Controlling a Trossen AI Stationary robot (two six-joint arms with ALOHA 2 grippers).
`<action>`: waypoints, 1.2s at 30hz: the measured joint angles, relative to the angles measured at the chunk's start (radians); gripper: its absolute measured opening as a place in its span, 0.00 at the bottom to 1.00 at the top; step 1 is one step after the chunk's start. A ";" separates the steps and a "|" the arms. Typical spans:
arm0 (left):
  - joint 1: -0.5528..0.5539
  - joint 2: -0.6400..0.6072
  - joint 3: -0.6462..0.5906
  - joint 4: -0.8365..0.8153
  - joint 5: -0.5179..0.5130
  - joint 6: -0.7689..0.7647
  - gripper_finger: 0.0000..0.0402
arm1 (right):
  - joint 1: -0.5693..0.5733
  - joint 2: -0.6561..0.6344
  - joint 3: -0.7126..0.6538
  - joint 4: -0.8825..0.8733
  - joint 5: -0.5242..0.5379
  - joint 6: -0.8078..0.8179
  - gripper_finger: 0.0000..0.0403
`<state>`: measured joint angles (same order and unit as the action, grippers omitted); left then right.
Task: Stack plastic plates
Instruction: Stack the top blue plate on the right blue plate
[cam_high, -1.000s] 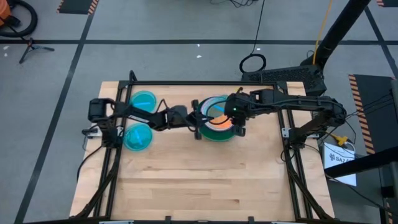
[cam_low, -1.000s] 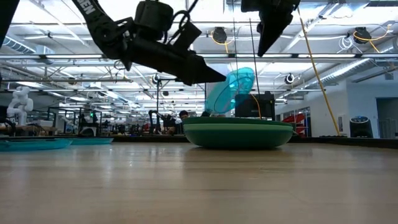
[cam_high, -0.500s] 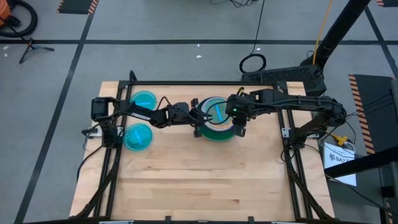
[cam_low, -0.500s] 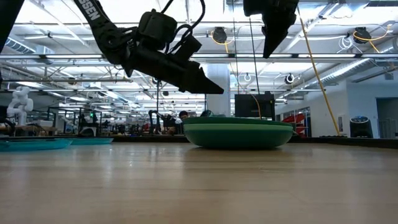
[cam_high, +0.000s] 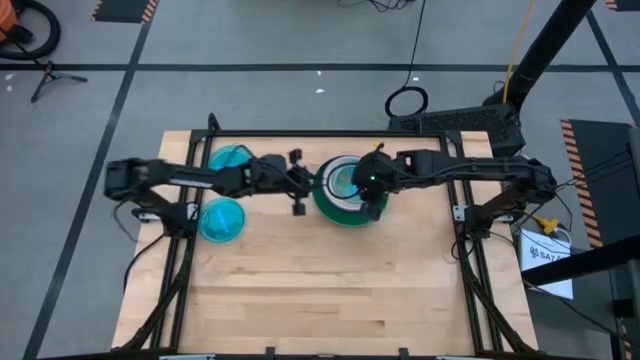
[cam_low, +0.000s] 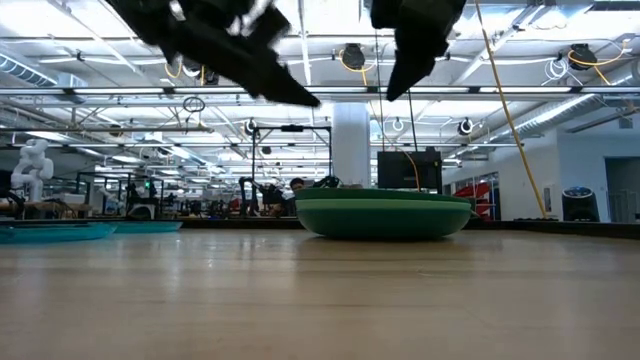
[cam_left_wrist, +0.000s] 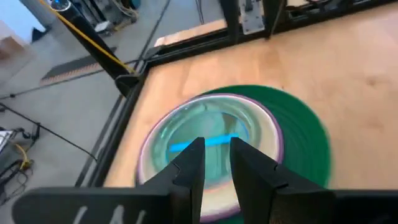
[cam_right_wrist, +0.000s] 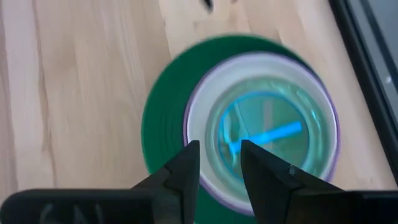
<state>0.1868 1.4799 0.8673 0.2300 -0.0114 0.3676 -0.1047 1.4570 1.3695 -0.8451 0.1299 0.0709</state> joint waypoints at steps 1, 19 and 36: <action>0.001 -0.051 0.000 -0.053 -0.001 0.006 0.21 | 0.000 0.000 -0.016 0.039 0.000 -0.008 0.28; 0.114 -0.426 -0.002 -0.944 -0.328 -0.386 0.21 | -0.005 0.000 -0.093 0.371 0.000 -0.238 0.28; 0.458 -0.154 -0.001 -0.920 -0.147 -0.296 0.20 | -0.099 -0.087 -0.312 0.592 -0.058 -0.424 0.28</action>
<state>0.6446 1.3262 0.8658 -0.6903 -0.1587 0.0720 -0.2036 1.3699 1.0580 -0.2531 0.0718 -0.3536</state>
